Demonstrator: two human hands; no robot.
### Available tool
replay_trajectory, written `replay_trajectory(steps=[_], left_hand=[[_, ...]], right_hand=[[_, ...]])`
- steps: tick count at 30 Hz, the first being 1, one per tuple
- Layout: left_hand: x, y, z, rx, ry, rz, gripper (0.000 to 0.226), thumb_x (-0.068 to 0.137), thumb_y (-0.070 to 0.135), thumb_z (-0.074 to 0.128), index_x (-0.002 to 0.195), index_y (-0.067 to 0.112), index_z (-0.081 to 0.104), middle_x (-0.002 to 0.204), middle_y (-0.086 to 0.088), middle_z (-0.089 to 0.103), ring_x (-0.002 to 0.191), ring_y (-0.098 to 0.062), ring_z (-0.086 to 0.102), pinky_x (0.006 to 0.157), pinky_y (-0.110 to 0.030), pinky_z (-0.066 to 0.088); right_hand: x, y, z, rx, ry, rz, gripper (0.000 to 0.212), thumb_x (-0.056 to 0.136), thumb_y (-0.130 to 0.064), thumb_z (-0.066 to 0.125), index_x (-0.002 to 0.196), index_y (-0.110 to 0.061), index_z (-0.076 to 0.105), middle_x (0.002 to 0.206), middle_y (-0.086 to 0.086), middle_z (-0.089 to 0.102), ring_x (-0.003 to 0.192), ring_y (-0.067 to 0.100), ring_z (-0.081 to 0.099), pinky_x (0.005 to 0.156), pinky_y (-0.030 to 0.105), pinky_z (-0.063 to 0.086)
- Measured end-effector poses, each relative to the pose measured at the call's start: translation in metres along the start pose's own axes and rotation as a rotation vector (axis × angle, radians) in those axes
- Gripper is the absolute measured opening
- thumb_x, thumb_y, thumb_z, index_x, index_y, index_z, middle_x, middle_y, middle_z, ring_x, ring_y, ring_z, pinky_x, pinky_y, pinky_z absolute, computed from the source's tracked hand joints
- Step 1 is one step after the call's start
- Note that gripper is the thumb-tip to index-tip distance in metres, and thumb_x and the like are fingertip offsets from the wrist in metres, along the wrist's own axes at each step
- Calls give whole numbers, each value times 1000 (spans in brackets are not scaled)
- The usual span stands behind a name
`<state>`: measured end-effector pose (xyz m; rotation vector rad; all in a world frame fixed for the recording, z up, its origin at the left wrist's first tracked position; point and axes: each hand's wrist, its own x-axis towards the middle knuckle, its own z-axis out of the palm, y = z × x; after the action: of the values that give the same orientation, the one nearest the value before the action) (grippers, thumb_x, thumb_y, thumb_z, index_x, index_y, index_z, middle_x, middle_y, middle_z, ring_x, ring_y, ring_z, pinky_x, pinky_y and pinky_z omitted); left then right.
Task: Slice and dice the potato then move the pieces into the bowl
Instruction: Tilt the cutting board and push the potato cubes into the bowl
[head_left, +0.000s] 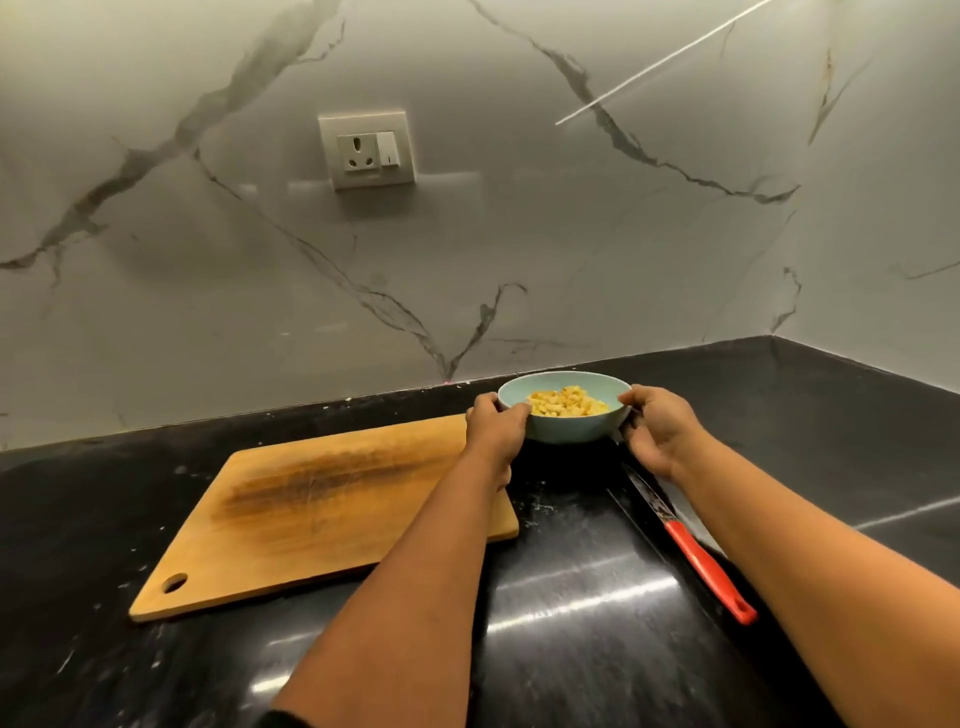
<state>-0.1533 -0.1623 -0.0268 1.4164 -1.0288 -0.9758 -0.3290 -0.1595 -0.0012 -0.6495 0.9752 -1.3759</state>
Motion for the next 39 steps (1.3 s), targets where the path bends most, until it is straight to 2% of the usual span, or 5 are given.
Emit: replay_trajectory(steps=[11,14,18,28,39], left_hand=[[-2,-3,0,154,2,86,54,96,31,61,142,12,40,142,-9,44,123,-23,50,103,-39,47],[-18,10,-13,360,54,174,68,98,32,57,153,10,24,155,-11,26,137,-28,37,109,-38,39],[-60,35,-72,641,278,204,61,100,34,52,149,8,29,155,-14,26,141,-31,28,110,-41,34],[-132,-15,-231,972,577,-446,74,99,44,44,152,-2,20,157,-22,19,145,-38,15,122,-48,10],[-171,-25,-228,901,617,-260,54,101,34,45,144,3,34,142,-19,44,131,-34,35,101,-44,40]], right_hand=[[10,0,2,-200,-112,17,44,103,-31,39,133,-2,52,116,16,64,100,26,63,80,35,52],[7,4,10,-718,132,-339,60,102,-36,43,151,-5,25,153,14,31,138,29,34,110,40,31],[-42,19,38,-958,82,-980,28,94,-12,54,121,-4,55,105,10,56,96,23,53,86,39,46],[-107,99,67,-1711,-328,-450,62,102,-42,35,144,3,28,144,22,39,133,38,34,109,39,25],[-124,89,61,-1685,-225,-357,56,102,-34,40,144,1,29,142,20,43,131,37,38,107,41,28]])
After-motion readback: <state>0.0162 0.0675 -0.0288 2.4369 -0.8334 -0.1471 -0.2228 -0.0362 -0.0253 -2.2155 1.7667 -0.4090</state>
